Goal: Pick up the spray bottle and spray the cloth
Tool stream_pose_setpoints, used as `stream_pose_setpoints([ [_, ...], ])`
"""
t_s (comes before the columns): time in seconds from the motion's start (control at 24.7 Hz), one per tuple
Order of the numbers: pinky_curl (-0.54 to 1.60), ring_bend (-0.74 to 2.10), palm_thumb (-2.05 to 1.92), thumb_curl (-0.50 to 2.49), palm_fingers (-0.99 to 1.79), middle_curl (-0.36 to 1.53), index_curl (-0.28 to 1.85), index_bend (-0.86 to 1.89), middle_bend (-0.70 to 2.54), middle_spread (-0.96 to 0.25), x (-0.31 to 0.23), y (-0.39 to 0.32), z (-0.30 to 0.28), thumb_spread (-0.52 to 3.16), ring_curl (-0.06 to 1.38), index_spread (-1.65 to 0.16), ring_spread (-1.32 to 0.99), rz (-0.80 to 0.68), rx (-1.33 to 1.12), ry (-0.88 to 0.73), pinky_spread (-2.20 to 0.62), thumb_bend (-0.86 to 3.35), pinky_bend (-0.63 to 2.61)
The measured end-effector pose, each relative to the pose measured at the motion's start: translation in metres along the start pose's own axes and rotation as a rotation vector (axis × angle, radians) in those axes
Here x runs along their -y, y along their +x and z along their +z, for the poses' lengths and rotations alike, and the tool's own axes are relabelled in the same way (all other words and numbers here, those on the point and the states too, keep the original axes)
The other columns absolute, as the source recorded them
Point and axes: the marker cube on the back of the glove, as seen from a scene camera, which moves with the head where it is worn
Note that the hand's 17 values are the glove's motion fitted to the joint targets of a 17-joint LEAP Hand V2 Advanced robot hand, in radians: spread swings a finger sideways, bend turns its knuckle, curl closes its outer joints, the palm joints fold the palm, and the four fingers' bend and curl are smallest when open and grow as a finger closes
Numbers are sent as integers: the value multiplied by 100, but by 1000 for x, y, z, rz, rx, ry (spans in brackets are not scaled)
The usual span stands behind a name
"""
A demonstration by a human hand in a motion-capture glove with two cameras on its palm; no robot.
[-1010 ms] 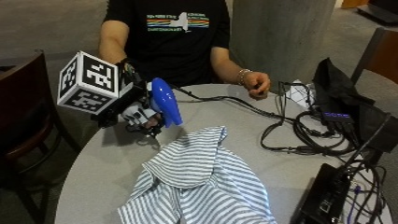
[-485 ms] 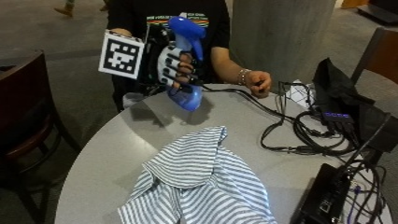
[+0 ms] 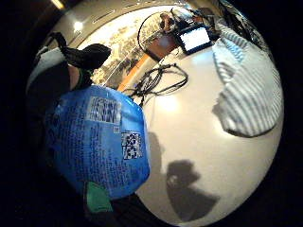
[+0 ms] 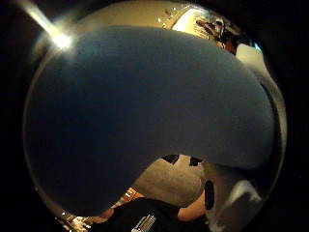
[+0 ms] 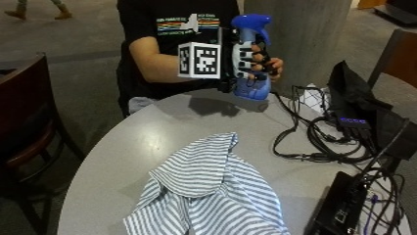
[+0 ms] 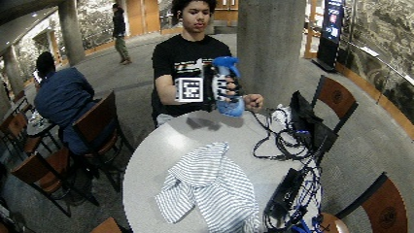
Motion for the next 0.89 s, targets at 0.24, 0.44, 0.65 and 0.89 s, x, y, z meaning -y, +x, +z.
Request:
stream_pose_setpoints([
  [0.24,33,34,87,67,122,51,56,38,40,-5,-7,23,51,72,41,-13,-6,53,1,-57,13,-4,16],
  [0.44,32,34,81,60,121,50,56,38,39,-4,-9,35,58,82,41,-13,-6,92,2,-67,13,-5,17],
  [0.65,31,34,76,55,120,50,56,38,39,-4,-11,42,60,87,40,-12,-6,130,-4,-103,14,-5,16],
  [0.89,33,33,68,49,82,48,50,13,33,-4,-35,46,28,89,41,-16,-5,168,-85,-222,19,-6,22],
])
